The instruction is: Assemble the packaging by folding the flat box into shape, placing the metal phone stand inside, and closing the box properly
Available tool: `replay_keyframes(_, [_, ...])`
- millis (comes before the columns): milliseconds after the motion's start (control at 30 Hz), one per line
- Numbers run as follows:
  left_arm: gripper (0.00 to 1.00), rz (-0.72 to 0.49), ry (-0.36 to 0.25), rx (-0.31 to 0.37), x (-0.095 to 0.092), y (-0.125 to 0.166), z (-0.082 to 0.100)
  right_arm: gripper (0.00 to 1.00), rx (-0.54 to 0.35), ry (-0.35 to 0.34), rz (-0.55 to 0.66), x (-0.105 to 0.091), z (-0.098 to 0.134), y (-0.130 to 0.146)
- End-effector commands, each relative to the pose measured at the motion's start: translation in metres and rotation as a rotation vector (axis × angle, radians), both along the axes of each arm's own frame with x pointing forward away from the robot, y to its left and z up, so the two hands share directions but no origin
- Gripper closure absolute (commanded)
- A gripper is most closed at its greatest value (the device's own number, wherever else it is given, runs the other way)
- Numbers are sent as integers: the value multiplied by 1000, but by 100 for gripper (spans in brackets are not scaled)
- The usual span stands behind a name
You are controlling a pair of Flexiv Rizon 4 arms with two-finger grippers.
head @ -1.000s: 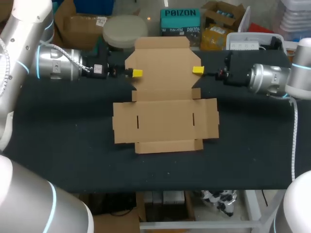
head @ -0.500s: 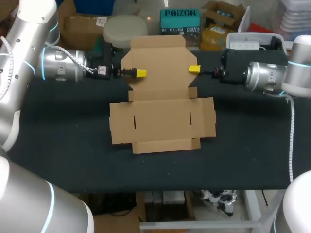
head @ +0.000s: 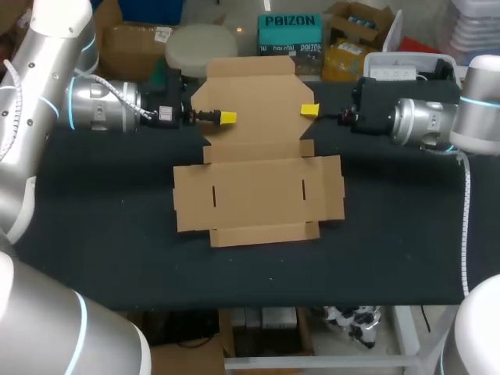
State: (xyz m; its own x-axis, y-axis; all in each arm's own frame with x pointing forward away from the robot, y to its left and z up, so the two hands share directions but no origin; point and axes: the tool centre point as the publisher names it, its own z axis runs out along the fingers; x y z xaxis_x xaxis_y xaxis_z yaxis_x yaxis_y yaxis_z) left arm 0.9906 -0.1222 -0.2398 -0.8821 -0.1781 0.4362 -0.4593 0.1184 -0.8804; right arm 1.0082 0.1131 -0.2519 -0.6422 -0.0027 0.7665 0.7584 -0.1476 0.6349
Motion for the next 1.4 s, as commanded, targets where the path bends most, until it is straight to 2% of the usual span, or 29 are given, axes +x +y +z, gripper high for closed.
replay_keyframes(33, [69,-24,3,-14,6,1,-3,100,5,0,4,1,0,1])
replay_keyframes(167, [75,-24,4,-19,6,0,-4,100,9,-2,4,0,0,1])
replay_keyframes(300, [89,-23,4,-22,6,1,-3,100,12,-4,4,-1,0,1])
replay_keyframes(467, [87,-26,-5,-39,6,2,-2,100,15,-5,4,-2,0,1])
replay_keyframes(567, [92,-26,-6,-44,6,2,-2,100,17,-3,3,-2,0,1])
replay_keyframes(633, [100,-26,-6,-48,6,1,-3,100,18,-2,4,-2,0,1])
replay_keyframes(867, [100,-34,-11,-44,7,1,-3,100,17,-3,6,-3,2,2])
replay_keyframes(933, [100,-36,-13,-44,7,2,-3,64,12,0,9,-2,3,2])
replay_keyframes(967, [100,-36,-14,-43,8,3,-3,52,10,1,9,-2,4,1])
replay_keyframes(1000, [100,-35,-15,-43,8,4,-4,15,6,0,4,-2,5,-1])
replay_keyframes(1033, [100,-35,-15,-43,8,4,-4,4,3,-1,-1,-3,6,-3])
replay_keyframes(1100, [100,-33,-15,-41,9,7,-4,3,-6,-7,-16,-4,8,-7])
replay_keyframes(1400, [100,-35,-22,-45,13,12,-1,9,-80,-32,-87,-16,18,-32])
